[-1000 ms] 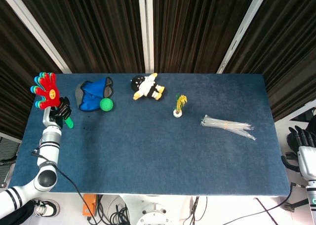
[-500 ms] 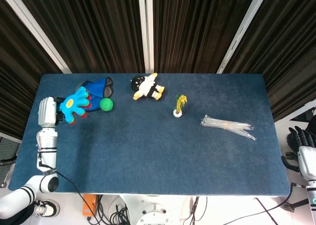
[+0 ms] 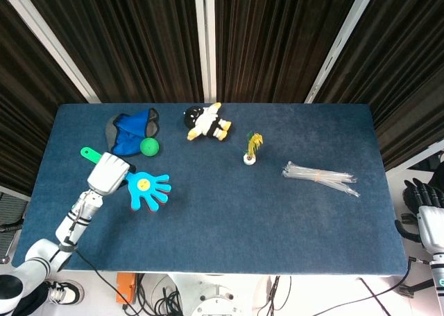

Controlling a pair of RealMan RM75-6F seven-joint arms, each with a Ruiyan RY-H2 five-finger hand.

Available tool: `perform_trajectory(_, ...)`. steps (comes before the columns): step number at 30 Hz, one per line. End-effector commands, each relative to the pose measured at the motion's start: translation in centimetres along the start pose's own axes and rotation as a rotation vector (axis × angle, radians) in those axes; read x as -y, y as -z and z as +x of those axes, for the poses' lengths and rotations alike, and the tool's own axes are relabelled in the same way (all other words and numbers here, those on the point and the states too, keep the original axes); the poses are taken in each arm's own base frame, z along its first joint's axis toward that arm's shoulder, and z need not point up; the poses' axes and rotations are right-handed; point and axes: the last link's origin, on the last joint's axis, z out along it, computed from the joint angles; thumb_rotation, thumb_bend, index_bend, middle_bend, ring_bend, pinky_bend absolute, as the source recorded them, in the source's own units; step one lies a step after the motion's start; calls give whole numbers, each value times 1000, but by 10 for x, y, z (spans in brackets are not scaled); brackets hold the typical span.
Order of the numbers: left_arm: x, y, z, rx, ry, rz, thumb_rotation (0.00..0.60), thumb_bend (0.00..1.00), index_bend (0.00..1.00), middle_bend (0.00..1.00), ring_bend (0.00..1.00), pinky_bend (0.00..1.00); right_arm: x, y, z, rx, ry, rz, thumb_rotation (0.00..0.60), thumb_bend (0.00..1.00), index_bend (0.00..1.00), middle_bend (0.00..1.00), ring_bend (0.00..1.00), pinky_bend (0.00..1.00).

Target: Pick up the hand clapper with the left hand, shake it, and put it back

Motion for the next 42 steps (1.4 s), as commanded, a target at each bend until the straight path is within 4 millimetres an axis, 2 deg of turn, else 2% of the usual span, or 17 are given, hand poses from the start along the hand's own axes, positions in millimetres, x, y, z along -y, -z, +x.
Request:
perform_trajectory(1, 2, -3, 2, -56, 291, 177, 600, 644, 1000, 1000, 1000, 1000, 0, 0, 0, 1, 0, -1, 600, 231, 0, 0, 0, 0)
perform_trajectory(6, 10, -12, 17, -204, 871, 502, 600, 645, 1000, 1000, 1000, 1000, -2, 0, 1, -1, 1, -6, 600, 231, 0, 0, 0, 0)
perform_trajectory(13, 28, -17, 42, -270, 1504, 808, 600, 643, 1000, 1000, 1000, 1000, 0, 0, -2, 8, 2, -2, 600, 232, 0, 0, 0, 0)
perform_trajectory(19, 34, -14, 46, -259, 1623, 874, 600, 643, 1000, 1000, 1000, 1000, 0, -1, -3, 9, 3, -4, 600, 234, 0, 0, 0, 0)
perform_trajectory(26, 29, -16, 43, -274, 1593, 870, 600, 648, 1000, 1000, 1000, 1000, -1, 0, -2, 8, 4, -6, 600, 233, 0, 0, 0, 0)
perform_trajectory(29, 27, -16, 41, -260, 1537, 849, 600, 648, 1000, 1000, 1000, 1000, -1, 0, -2, 8, 2, -7, 600, 233, 0, 0, 0, 0)
perform_trajectory(31, 24, -15, 37, -214, 1409, 797, 600, 648, 1000, 1000, 1000, 1000, -2, 0, -2, 8, 2, -8, 600, 233, 0, 0, 0, 0)
perform_trajectory(35, 15, -9, 24, -138, 911, 593, 600, 648, 1000, 1000, 1000, 1000, -3, 0, -3, 14, 2, -9, 600, 235, 0, 0, 0, 0)
perform_trajectory(40, -6, -3, 10, -29, 195, 145, 600, 648, 1000, 1000, 1000, 1000, -2, -1, -3, 15, 4, -8, 600, 235, 0, 0, 0, 0)
perform_trajectory(42, -13, 0, 1, 13, 53, 11, 600, 647, 1000, 1000, 1000, 1000, -2, -1, -2, 13, 4, -7, 600, 235, 0, 0, 0, 0)
